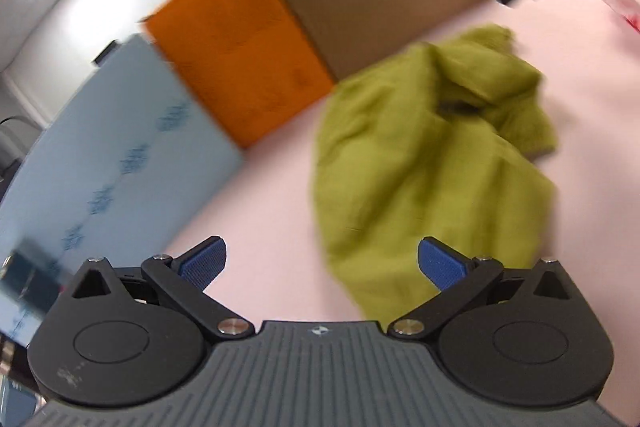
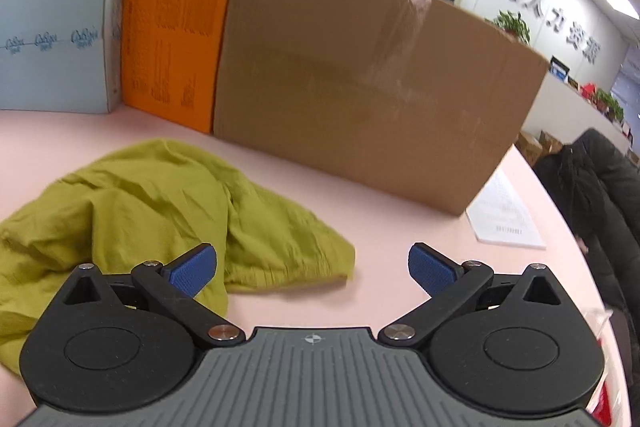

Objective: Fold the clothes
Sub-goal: 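Move both grippers over the crumpled olive-green shirt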

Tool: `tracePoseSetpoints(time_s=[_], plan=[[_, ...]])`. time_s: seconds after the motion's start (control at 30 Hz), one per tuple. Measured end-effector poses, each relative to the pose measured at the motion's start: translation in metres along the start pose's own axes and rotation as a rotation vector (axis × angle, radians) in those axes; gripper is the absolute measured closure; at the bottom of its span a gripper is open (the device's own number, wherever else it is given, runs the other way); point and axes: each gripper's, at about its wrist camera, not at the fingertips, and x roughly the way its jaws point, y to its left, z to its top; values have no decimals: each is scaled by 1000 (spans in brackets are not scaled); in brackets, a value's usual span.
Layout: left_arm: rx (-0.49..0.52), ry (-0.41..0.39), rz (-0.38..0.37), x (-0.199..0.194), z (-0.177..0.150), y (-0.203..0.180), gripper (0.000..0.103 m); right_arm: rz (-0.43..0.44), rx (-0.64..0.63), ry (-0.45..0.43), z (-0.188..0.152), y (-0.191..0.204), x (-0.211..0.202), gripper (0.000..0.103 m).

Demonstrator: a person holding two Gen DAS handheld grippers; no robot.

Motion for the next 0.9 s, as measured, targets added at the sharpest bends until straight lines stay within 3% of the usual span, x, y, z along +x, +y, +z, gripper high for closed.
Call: tracePoseSetpoints(time_s=[0.2, 0.23, 0.27, 0.33, 0.43, 0.5, 0.6, 0.67, 0.83, 0.9], plan=[[24, 78, 21, 36, 1, -45, 0, 86, 124, 54, -32, 0, 12, 0], [22, 83, 20, 41, 1, -48, 16, 81, 124, 59, -36, -1, 11, 0], [17, 81, 25, 44, 2, -49, 56, 65, 112, 66, -41, -3, 7, 0], [-34, 54, 91, 41, 8, -41, 101, 75, 111, 64, -45, -1, 6, 0], [-196, -59, 202, 17, 26, -4, 101, 118, 104, -15, -45, -1, 4, 0], [-307, -120, 318, -2, 37, 30, 101, 152, 101, -73, -42, -2, 6, 0], [-548, -98, 452, -20, 36, 88, 101, 188, 96, -131, -36, -1, 5, 0], [-683, -62, 463, -26, 23, 114, 100, 247, 93, -135, -34, 3, 6, 0], [-688, 56, 489, -27, -20, 111, 86, 445, 90, -68, -41, 32, 23, 0], [-680, 95, 503, -29, -36, 100, 85, 503, 94, -37, -45, 41, 30, 0]])
